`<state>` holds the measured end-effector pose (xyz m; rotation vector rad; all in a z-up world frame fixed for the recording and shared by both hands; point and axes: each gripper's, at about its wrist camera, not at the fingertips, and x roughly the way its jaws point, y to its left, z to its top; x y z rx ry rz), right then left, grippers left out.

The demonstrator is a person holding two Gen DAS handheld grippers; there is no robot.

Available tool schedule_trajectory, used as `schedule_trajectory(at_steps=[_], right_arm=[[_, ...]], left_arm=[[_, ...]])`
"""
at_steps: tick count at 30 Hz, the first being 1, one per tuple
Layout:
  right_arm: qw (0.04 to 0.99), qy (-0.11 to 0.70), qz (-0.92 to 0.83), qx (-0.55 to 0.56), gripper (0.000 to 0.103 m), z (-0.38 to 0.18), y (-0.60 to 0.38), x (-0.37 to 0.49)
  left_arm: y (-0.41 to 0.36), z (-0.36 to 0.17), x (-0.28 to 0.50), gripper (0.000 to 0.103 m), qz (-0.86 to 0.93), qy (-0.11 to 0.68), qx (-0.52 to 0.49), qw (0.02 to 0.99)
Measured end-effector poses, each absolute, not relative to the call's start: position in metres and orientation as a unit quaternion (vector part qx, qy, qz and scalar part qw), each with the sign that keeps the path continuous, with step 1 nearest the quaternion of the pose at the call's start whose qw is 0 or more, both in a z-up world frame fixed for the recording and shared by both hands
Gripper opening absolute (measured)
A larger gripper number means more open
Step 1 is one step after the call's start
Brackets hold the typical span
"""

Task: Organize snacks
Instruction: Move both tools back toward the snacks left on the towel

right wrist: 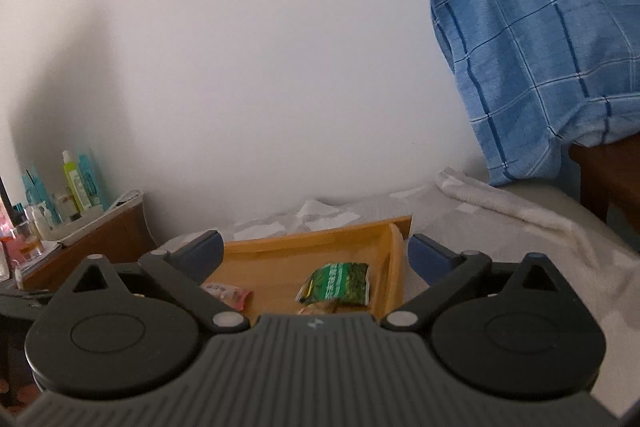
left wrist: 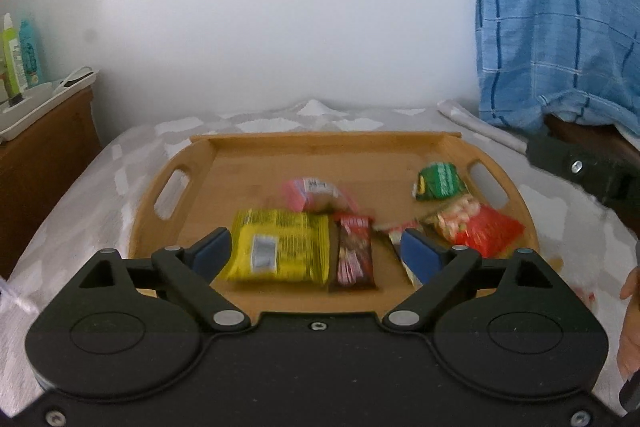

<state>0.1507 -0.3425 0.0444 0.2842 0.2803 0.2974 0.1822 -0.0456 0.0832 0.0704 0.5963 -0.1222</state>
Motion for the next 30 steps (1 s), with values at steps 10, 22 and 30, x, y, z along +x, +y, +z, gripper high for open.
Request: schedule_trajectory(at_steps=[10, 22, 30], right_arm=[[0.973, 0.153, 0.128, 0.113, 0.103, 0.029, -0.350, 0.090], [0.975, 0.161, 0.123, 0.088, 0.103, 0.021, -0.335, 0.036], [0.974, 0.175, 0.125, 0.072, 0.103, 0.015, -0.322, 0.017]], left_arm=[[-0.044, 0.076, 0.119, 0.092, -0.064, 0.294, 0.035, 0.953], [-0.035, 0.069, 0.074, 0.094, -0.059, 0.297, 0.034, 0.953], [-0.029, 0.057, 0.053, 0.095, -0.061, 0.307, 0.034, 0.949]])
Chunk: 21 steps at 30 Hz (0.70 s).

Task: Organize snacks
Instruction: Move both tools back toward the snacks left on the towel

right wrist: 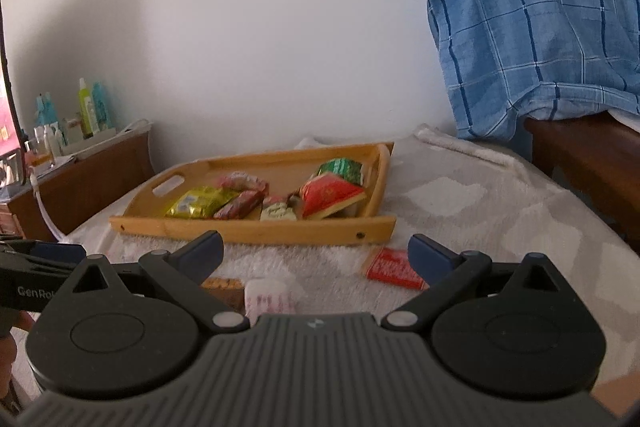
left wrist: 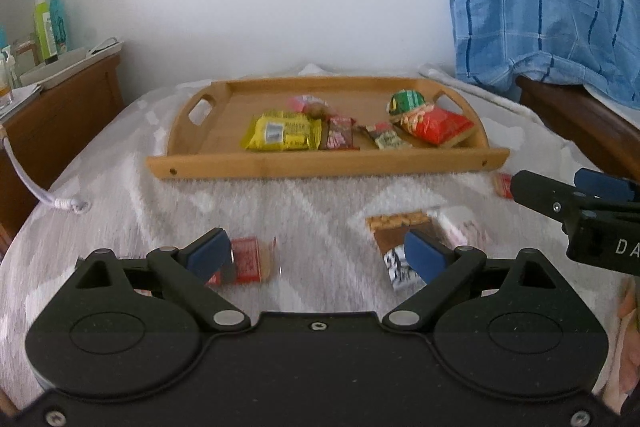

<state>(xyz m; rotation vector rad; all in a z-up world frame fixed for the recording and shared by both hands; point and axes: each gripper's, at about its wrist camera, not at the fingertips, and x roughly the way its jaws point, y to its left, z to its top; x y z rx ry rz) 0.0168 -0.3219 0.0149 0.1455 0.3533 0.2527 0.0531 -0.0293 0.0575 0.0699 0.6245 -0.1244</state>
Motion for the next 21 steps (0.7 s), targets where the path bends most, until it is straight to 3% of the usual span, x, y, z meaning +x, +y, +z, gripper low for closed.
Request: schedule_trajectory(at_steps=[14, 16, 17, 18, 20, 21], right_arm=[[0.970, 0.205, 0.131, 0.012, 0.103, 0.000, -0.290, 0.009], [0.971, 0.204, 0.121, 0.007, 0.103, -0.003, -0.285, 0.014], [0.973, 0.200, 0.113, 0.008, 0.103, -0.004, -0.284, 0.016], [0.975, 0.195, 0.109, 0.013, 0.095, -0.004, -0.284, 0.019], [0.975, 0.194, 0.103, 0.020, 0.084, -0.005, -0.285, 0.024], [0.975, 0.198, 0.101, 0.021, 0.079, -0.006, -0.285, 0.027]], left_arm=[[0.000, 0.038, 0.044, 0.095, -0.016, 0.324, 0.031, 0.946], [0.007, 0.037, 0.048, 0.088, -0.008, 0.324, 0.019, 0.946], [0.011, 0.037, 0.050, 0.075, -0.005, 0.323, 0.012, 0.946], [0.013, 0.037, 0.052, 0.061, -0.004, 0.324, 0.007, 0.946], [0.017, 0.036, 0.057, 0.051, 0.005, 0.329, 0.003, 0.944], [0.018, 0.035, 0.059, 0.051, 0.008, 0.330, 0.002, 0.944]])
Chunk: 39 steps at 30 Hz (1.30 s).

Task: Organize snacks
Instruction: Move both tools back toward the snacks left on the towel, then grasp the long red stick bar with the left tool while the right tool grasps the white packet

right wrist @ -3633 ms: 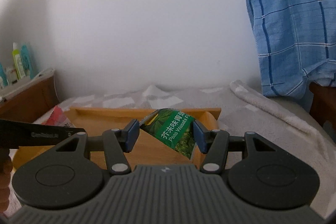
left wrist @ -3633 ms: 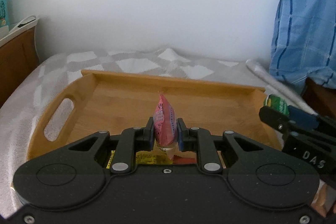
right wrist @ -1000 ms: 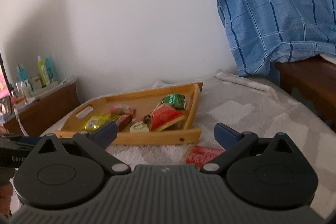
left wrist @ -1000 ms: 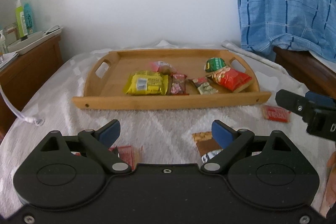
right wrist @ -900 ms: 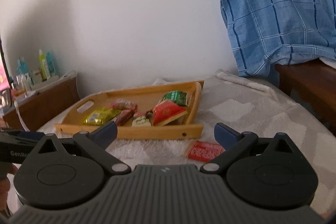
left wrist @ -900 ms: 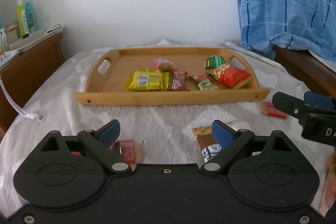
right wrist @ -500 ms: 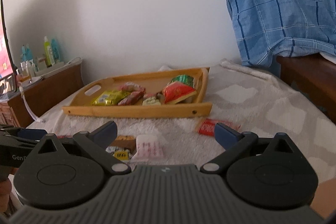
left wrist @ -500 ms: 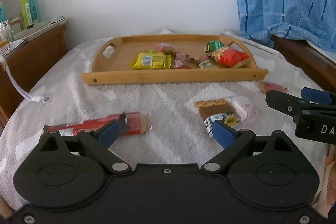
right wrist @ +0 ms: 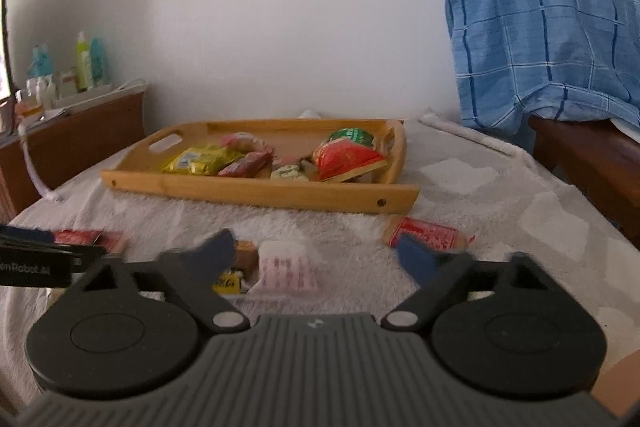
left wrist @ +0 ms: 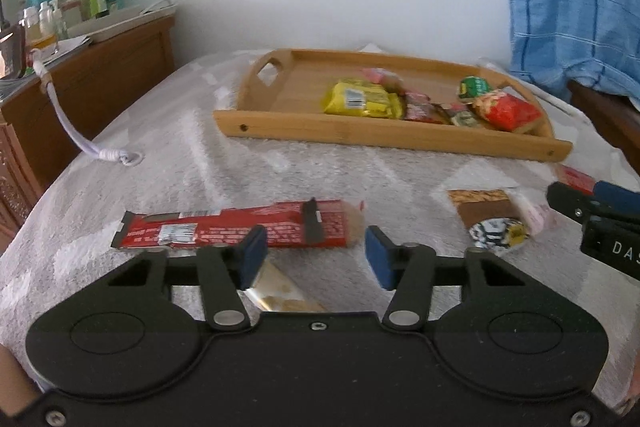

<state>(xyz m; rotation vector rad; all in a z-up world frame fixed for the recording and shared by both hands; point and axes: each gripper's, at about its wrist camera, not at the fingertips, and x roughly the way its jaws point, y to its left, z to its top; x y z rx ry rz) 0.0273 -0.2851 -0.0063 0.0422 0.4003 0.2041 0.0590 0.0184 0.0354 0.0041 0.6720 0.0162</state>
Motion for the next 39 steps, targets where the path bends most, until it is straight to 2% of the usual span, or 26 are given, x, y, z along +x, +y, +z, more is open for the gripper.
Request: schedule_trajectory(at_steps=[3, 4, 6, 9, 12, 20, 23, 25, 27, 28, 30, 31, 34, 36, 38, 39], right_arm=[[0.970, 0.214, 0.112, 0.032, 0.067, -0.009, -0.287, 0.032], [0.968, 0.216, 0.119, 0.037, 0.066, -0.009, -0.287, 0.032], [0.967, 0.216, 0.130, 0.035, 0.065, -0.010, -0.284, 0.031], [0.966, 0.218, 0.137, 0.011, 0.065, -0.012, -0.275, 0.032], [0.965, 0.230, 0.129, -0.005, 0.065, -0.016, -0.269, 0.037], [0.961, 0.253, 0.113, 0.024, 0.066, -0.022, -0.275, 0.049], [0.961, 0.251, 0.113, 0.016, 0.066, -0.023, -0.272, 0.048], [0.962, 0.249, 0.113, 0.012, 0.060, -0.023, -0.271, 0.048], [0.963, 0.244, 0.112, 0.015, 0.043, -0.022, -0.272, 0.046], [0.964, 0.243, 0.110, 0.016, 0.039, -0.021, -0.272, 0.046], [0.966, 0.238, 0.103, 0.015, 0.038, -0.021, -0.273, 0.044], [0.966, 0.236, 0.101, 0.016, 0.037, -0.021, -0.274, 0.044], [0.968, 0.233, 0.092, 0.021, 0.036, -0.020, -0.276, 0.044], [0.968, 0.234, 0.087, 0.026, 0.037, -0.020, -0.279, 0.045], [0.968, 0.234, 0.084, 0.029, 0.037, -0.020, -0.280, 0.045], [0.968, 0.234, 0.083, 0.029, 0.039, -0.020, -0.280, 0.046]], left_arm=[[0.020, 0.034, 0.063, 0.051, 0.013, 0.322, 0.003, 0.947], [0.020, 0.033, 0.065, 0.051, 0.015, 0.322, 0.004, 0.947], [0.019, 0.031, 0.069, 0.063, 0.030, 0.321, 0.007, 0.947], [0.020, 0.030, 0.071, 0.075, 0.059, 0.309, 0.019, 0.949], [0.026, 0.032, 0.074, 0.083, 0.084, 0.301, 0.023, 0.950], [0.044, 0.023, 0.080, 0.092, 0.099, 0.325, 0.009, 0.940], [0.047, 0.018, 0.081, 0.092, 0.093, 0.329, -0.020, 0.939], [0.050, 0.015, 0.081, 0.080, 0.068, 0.335, -0.049, 0.938], [0.052, 0.015, 0.079, 0.063, 0.046, 0.328, -0.073, 0.941], [0.050, 0.016, 0.078, 0.060, 0.042, 0.328, -0.072, 0.941], [0.047, 0.018, 0.078, 0.046, 0.035, 0.327, -0.071, 0.942], [0.047, 0.020, 0.077, 0.043, 0.036, 0.325, -0.073, 0.942], [0.052, 0.026, 0.073, 0.045, 0.052, 0.308, -0.097, 0.945], [0.057, 0.030, 0.072, 0.067, 0.075, 0.290, -0.113, 0.947], [0.062, 0.033, 0.075, 0.073, 0.101, 0.277, -0.123, 0.947], [0.065, 0.033, 0.080, 0.073, 0.111, 0.282, -0.127, 0.945]])
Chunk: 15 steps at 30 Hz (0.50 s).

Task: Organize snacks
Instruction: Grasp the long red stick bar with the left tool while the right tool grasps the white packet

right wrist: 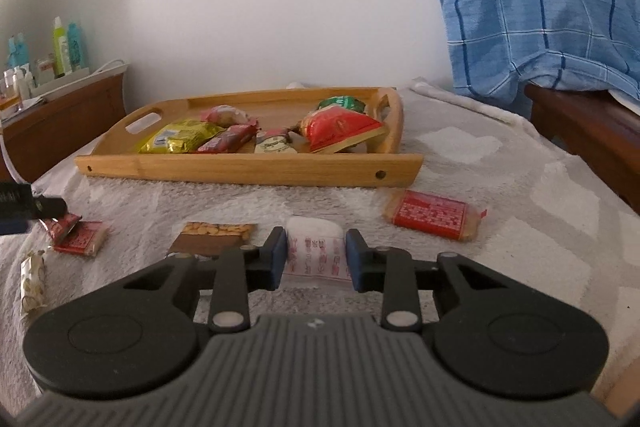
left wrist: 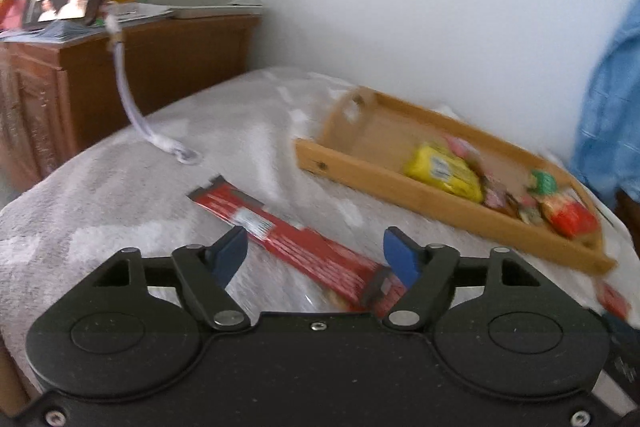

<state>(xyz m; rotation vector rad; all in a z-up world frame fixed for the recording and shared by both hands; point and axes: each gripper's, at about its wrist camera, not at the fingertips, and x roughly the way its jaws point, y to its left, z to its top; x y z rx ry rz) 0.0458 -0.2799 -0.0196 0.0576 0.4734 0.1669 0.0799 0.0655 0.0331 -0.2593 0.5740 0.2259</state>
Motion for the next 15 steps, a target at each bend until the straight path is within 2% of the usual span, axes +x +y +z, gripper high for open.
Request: schedule_trajectory(at_steps=[2, 5, 6, 9, 12, 15], right_arm=[[0.968, 0.234, 0.082, 0.029, 0.041, -0.020, -0.280, 0.047], [0.968, 0.234, 0.082, 0.032, 0.041, -0.021, -0.279, 0.049], [0.968, 0.235, 0.083, 0.034, 0.041, -0.021, -0.279, 0.050], [0.966, 0.243, 0.085, 0.036, 0.037, -0.022, -0.279, 0.051], [0.966, 0.242, 0.088, 0.042, 0.036, -0.021, -0.280, 0.051], [0.966, 0.241, 0.085, 0.051, 0.036, -0.021, -0.283, 0.049]], left_arm=[[0.072, 0.030, 0.094, 0.073, 0.141, 0.306, -0.141, 0.931], [0.082, 0.022, 0.109, 0.066, 0.168, 0.331, -0.173, 0.912], [0.082, 0.022, 0.108, 0.051, 0.169, 0.325, -0.171, 0.915], [0.078, 0.026, 0.111, 0.037, 0.165, 0.334, -0.158, 0.914], [0.077, 0.029, 0.111, 0.025, 0.152, 0.339, -0.172, 0.912], [0.072, 0.034, 0.104, 0.021, 0.132, 0.342, -0.162, 0.916]])
